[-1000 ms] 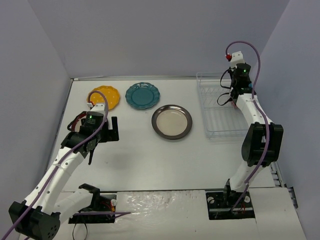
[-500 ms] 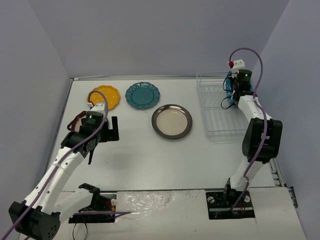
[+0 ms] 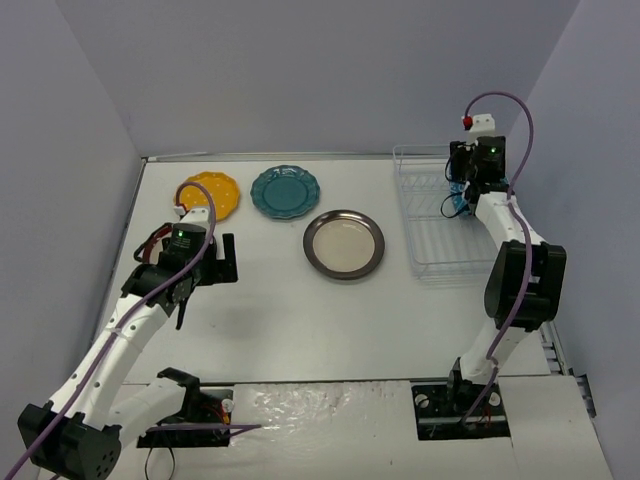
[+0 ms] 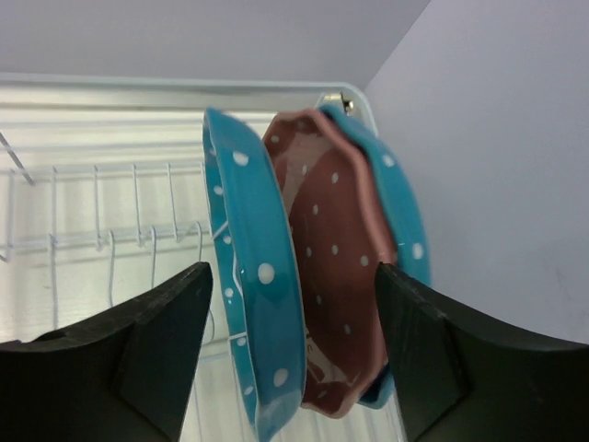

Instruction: Load the plates into the dish rack

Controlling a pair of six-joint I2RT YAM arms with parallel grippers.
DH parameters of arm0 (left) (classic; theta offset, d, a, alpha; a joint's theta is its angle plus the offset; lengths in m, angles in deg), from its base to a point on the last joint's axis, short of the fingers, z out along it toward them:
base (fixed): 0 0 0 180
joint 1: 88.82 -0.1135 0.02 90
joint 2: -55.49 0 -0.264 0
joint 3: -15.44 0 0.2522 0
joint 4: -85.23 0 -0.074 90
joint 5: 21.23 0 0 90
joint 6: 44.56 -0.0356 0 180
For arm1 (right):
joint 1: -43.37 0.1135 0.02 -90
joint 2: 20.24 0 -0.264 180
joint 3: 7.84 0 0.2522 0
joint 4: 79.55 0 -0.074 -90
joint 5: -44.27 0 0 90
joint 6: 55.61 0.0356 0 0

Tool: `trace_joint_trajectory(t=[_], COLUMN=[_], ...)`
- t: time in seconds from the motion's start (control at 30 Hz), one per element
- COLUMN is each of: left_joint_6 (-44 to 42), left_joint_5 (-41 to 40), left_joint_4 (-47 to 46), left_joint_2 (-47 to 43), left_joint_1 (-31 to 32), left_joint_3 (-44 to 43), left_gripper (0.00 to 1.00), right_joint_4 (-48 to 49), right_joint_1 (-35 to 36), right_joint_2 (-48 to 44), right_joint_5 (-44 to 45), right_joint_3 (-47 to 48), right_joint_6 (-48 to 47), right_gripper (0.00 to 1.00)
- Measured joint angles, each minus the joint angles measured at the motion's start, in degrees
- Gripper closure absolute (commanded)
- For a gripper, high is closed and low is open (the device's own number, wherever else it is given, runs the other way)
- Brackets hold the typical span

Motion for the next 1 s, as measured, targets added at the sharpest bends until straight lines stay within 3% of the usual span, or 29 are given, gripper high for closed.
trace_joint_trajectory(t=[0.4, 0.67, 0.83, 1.0], left_joint_6=[2.06, 12.56, 21.57, 28.41], left_joint_5=[3.25, 7.06, 6.83, 6.87], left_joint_4=[-0.49, -6.13, -13.96, -21.16], left_joint_2=[3.14, 9.80, 19.53, 31.87], left_joint_1=[-0.29, 4.23, 11.26, 13.17], left_joint_3=[0.00, 0.04, -0.16, -2.75], left_gripper=[0.03, 0.03, 0.03, 0.03], right_joint_4=[-0.78, -1.35, -2.24, -3.47], right_joint_1=[5.15, 7.30, 8.10, 8.59], right_joint_2=[-27.27, -47.92, -57.82, -67.06], right_joint_5=[-2.23, -10.28, -15.54, -18.35], right_joint_3=[-2.42, -19.85, -30.98, -38.17], right_joint_6=[11.73, 28.59, 38.62, 44.32], right_gripper=[0.06, 0.01, 0.00, 0.00])
